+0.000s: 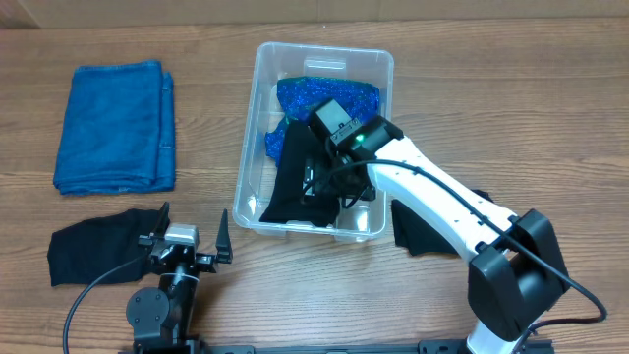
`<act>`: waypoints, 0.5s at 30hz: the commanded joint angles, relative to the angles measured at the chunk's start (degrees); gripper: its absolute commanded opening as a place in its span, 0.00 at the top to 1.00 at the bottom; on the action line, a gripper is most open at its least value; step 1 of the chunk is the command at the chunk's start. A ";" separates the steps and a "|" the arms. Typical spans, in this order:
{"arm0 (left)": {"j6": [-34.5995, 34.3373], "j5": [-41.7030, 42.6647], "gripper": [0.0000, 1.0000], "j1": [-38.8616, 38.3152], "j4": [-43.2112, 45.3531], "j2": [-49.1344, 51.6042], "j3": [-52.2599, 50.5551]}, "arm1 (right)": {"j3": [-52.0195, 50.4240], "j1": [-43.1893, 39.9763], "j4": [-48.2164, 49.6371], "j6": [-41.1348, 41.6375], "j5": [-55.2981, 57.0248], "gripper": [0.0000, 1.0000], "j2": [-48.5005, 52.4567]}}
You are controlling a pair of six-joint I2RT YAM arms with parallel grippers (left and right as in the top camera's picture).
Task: Pack container
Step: 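Adjust the black cloth inside the container with the right gripper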
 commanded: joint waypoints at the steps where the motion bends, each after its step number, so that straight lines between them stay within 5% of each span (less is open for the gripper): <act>1: 1.11 -0.17 0.00 0.37 0.02 -0.48 -0.20 | -3.28 0.11 3.85 0.87 -3.41 0.15 -0.50; 8: 1.11 -0.17 0.00 0.37 0.02 -0.48 -0.20 | -8.17 0.11 12.87 2.51 -8.61 0.16 -0.48; 15: 1.11 -0.17 0.00 0.37 0.02 -0.48 -0.20 | -6.80 0.11 17.70 1.60 -8.59 0.89 -0.52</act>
